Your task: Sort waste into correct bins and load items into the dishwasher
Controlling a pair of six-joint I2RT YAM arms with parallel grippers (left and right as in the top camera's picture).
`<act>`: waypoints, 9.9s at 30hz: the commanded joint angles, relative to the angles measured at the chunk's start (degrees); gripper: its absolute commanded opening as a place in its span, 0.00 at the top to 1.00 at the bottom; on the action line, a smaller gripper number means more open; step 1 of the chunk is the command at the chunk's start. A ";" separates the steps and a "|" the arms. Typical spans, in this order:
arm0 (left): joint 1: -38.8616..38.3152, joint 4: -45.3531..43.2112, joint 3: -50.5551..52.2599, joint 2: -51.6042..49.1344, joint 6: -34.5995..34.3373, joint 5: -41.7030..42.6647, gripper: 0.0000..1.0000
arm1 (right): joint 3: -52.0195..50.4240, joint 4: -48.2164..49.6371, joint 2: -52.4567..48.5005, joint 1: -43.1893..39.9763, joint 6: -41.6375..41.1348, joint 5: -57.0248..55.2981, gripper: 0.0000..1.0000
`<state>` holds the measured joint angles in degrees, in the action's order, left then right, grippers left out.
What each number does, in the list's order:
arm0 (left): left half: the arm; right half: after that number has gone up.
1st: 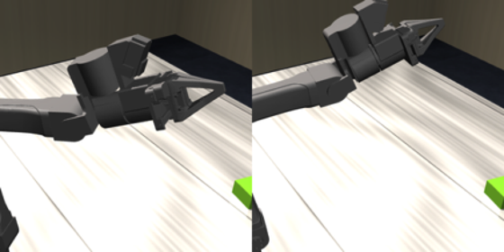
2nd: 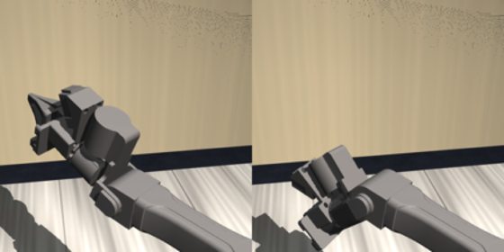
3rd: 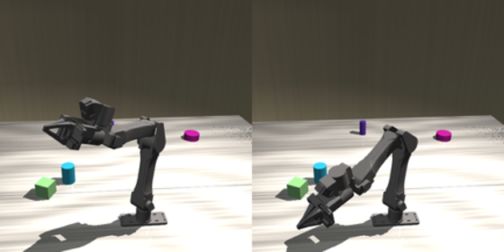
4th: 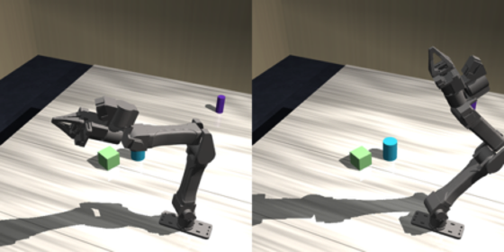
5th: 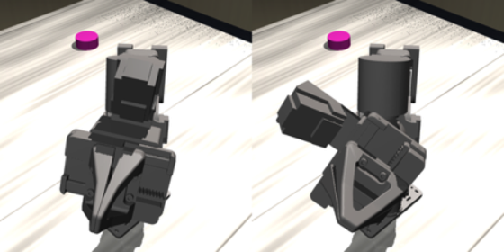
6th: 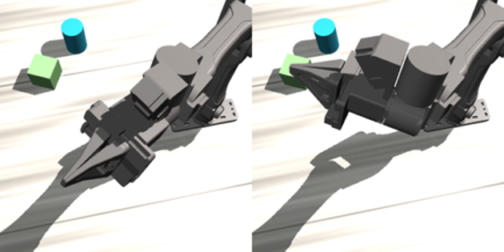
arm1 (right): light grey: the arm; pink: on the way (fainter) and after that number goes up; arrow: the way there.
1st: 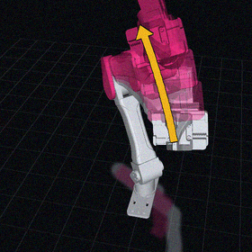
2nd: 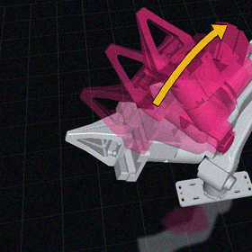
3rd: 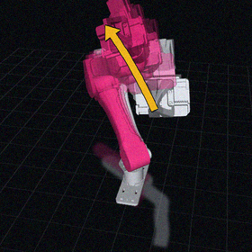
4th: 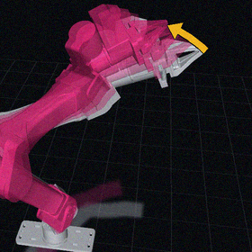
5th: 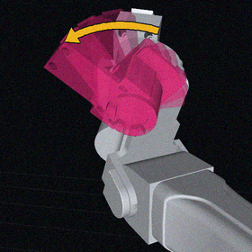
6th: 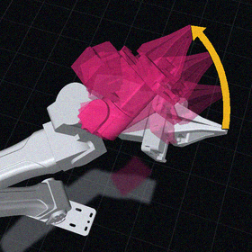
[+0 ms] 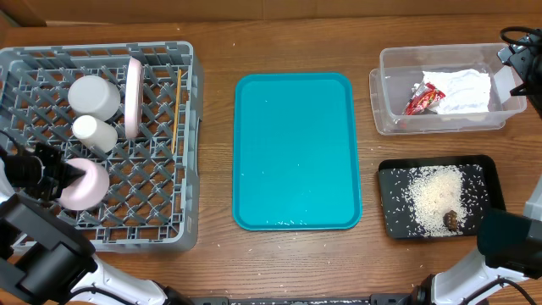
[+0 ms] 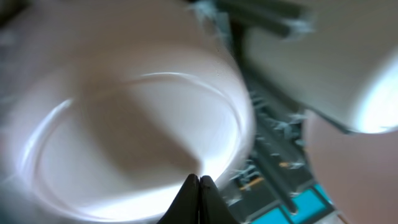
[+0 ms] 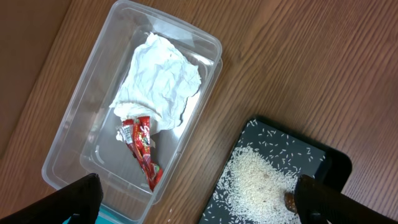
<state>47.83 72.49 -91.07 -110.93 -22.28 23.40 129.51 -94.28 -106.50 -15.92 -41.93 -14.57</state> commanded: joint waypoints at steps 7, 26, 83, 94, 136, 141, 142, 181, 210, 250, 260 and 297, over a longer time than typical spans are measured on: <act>2.01 10.01 -11.06 7.72 -4.83 -14.82 0.96 | 0.90 0.07 0.61 0.00 0.17 -0.81 0.00; -17.94 24.33 -14.82 35.17 13.03 11.43 0.00 | 0.90 0.07 0.61 0.00 0.17 -0.81 0.00; -49.37 -77.35 87.08 92.78 18.12 -20.41 0.00 | 0.90 0.07 0.61 0.00 0.17 -0.81 0.00; -49.42 -72.41 90.79 103.25 14.36 -30.23 0.00 | 0.90 0.07 0.61 0.00 0.17 -0.81 0.00; -49.42 -68.85 90.79 110.73 15.87 -31.28 0.00 | 0.90 0.07 0.61 0.00 0.17 -0.81 0.00; -49.42 -68.85 90.79 110.73 15.87 -31.28 0.00 | 0.90 0.07 0.61 0.00 0.17 -0.81 0.00; -49.42 -68.85 90.79 110.73 15.85 -31.28 0.00 | 0.90 0.07 0.33 0.00 0.17 -0.81 0.00; -49.42 -68.85 90.79 110.71 15.85 -31.28 0.00 | -64.13 31.69 68.76 14.38 6.69 1.62 0.00; -49.42 -68.85 90.79 110.68 15.85 -31.28 0.00 | -107.62 67.17 105.53 14.36 12.46 20.70 0.00; -49.42 -68.85 90.79 110.68 15.87 -31.28 0.00 | -129.07 95.21 106.33 14.60 26.25 16.26 0.00; -49.42 -68.85 90.79 110.68 15.87 -31.28 0.00 | -129.07 89.48 106.33 14.58 34.42 13.33 0.00; -49.42 -68.85 90.79 110.68 15.85 -31.28 0.00 | -129.07 89.44 106.33 14.58 35.47 14.62 0.00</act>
<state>-1.15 3.68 -0.51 -0.75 -7.09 -8.16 1.06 -5.17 -0.69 -1.72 -6.00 -0.21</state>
